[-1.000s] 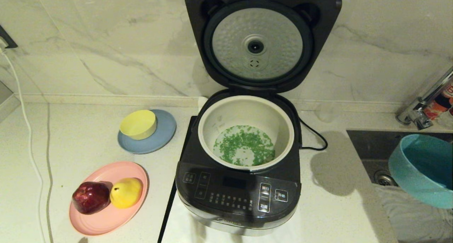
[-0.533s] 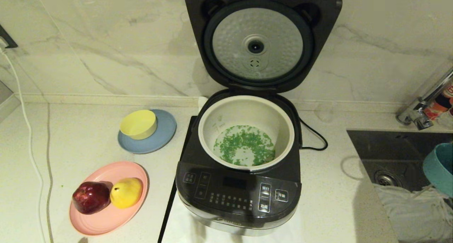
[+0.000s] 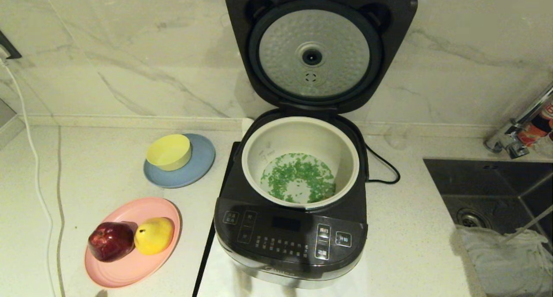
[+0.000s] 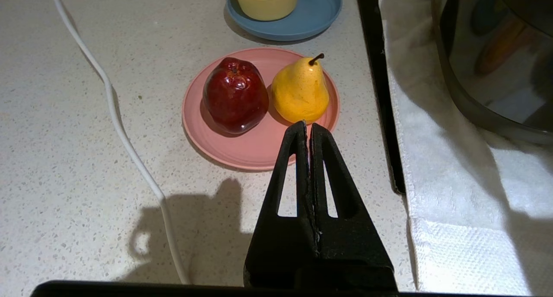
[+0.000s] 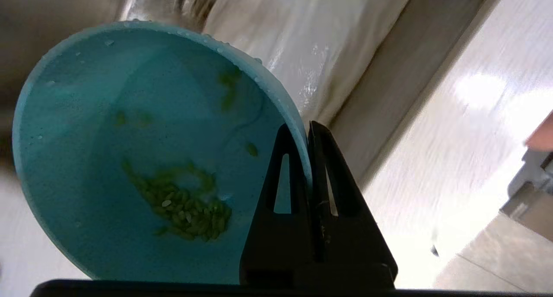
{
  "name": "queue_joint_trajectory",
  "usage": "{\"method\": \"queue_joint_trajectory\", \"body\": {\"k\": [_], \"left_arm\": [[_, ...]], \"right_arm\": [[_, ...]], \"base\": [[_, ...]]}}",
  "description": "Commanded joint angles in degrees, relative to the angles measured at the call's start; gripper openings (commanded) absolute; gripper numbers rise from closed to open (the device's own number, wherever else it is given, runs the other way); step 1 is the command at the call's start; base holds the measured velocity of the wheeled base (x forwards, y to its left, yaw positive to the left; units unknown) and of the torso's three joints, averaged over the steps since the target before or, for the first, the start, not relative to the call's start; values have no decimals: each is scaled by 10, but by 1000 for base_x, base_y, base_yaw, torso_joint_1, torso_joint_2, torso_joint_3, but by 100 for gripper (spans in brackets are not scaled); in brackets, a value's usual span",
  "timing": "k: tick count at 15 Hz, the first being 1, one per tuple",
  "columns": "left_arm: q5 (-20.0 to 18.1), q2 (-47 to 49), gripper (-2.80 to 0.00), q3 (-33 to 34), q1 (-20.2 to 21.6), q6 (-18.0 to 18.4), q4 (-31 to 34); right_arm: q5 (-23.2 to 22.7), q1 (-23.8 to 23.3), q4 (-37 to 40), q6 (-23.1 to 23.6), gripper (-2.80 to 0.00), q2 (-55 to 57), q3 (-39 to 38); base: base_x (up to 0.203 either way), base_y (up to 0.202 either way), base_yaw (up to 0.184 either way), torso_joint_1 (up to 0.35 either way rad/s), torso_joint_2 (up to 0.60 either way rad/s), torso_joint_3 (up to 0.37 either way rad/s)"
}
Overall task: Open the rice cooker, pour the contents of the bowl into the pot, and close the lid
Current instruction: Fill a bowl with water from the tap
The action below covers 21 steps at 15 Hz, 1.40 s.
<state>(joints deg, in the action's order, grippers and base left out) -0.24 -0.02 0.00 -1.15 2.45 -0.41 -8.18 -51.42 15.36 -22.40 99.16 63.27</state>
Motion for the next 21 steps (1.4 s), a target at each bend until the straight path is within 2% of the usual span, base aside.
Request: {"method": "queue_joint_trajectory", "body": {"k": [1, 10, 13, 21], "left_arm": [[0, -1, -280, 5, 0, 0, 0], [0, -1, -280, 5, 0, 0, 0], [0, -1, -280, 5, 0, 0, 0], [0, -1, -280, 5, 0, 0, 0]], "right_arm": [[0, -28, -10, -1, -280, 79, 30], [-3, -34, -15, -6, -280, 165, 91], [-20, -29, -20, -5, -280, 182, 111], [-26, 11, -87, -5, -280, 192, 122]], "base": [[0, 0, 0, 0, 0, 0], [0, 0, 0, 0, 0, 0], [0, 0, 0, 0, 0, 0], [0, 0, 0, 0, 0, 0]]}}
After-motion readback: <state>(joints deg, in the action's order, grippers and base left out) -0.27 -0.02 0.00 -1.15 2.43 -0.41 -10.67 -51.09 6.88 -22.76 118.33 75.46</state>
